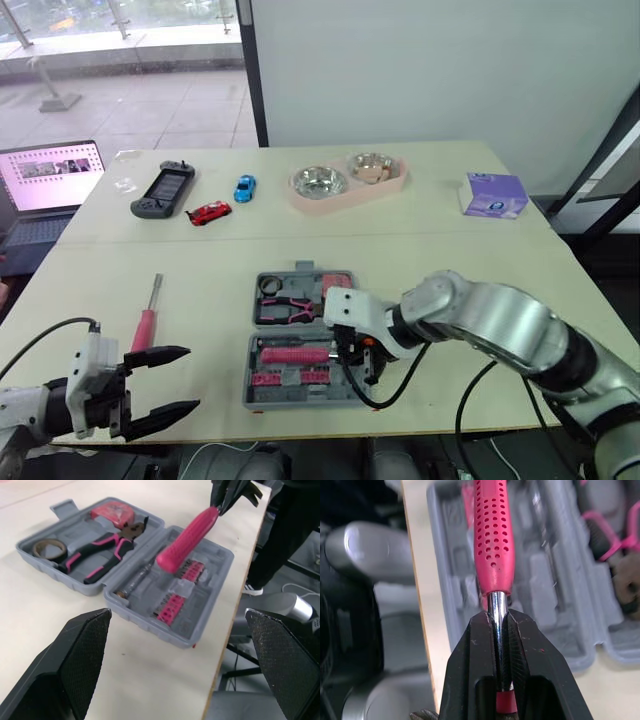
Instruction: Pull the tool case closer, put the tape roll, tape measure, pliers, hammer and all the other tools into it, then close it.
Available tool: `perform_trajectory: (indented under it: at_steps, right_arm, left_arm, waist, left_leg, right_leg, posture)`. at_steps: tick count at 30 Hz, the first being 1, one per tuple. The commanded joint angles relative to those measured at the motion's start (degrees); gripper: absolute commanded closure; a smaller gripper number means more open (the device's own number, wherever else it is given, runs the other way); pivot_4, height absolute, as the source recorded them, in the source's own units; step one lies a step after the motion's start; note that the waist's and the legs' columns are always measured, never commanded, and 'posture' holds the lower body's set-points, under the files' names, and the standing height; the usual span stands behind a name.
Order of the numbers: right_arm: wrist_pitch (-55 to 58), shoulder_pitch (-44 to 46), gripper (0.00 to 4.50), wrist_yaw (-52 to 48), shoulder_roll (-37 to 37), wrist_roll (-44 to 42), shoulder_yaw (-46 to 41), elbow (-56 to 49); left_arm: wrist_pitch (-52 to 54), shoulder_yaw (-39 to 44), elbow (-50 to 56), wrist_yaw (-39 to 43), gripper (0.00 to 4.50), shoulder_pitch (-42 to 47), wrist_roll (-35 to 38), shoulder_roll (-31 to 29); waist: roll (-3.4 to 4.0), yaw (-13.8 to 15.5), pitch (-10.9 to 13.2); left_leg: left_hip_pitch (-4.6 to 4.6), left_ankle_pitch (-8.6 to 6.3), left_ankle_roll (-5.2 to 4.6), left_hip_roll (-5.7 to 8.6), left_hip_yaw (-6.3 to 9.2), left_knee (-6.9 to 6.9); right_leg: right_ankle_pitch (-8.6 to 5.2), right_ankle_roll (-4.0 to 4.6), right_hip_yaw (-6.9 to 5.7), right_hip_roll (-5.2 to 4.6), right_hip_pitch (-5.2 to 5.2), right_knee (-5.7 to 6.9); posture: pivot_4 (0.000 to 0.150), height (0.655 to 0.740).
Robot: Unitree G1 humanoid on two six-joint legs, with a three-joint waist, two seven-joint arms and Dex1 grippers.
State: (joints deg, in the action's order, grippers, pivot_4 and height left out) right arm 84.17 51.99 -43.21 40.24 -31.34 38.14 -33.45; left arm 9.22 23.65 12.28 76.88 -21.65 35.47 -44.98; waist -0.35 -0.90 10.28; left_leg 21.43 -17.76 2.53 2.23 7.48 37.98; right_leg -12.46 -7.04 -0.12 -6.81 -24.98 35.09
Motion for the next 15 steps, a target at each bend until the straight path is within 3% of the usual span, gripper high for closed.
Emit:
perform_trajectory:
  at_steps: [1,15]
  right_arm:
    - [0.3,3.7,4.48,1.0,-2.5,1.1,1.4,2.2]
    - [-1.7,6.9,4.48,1.4,-6.4,3.7,7.9,8.0]
  left_arm:
    - [-0.7,0.9,2.5,-0.8,0.00,-0.7,0.2,0.3]
    - [-3.1,-0.2,3.5,-0.9,0.00,-3.1,-0.8,1.4]
  waist:
    - [0.00,0.0,0.0]
    - [0.01,-0.2,0.0]
  left_leg:
    - [0.00,0.00,0.00,0.00,0.00,0.00]
    - [0.01,0.00,0.00,0.00,-0.02,0.00]
  right_leg:
    - [0.01,-0.02,0.00,0.00,-0.01,0.01]
    - [0.09,-0.15,0.01,0.01,-0.06,0.06]
  posture:
    - [0.150,0.7239]
    - [0.150,0.7239]
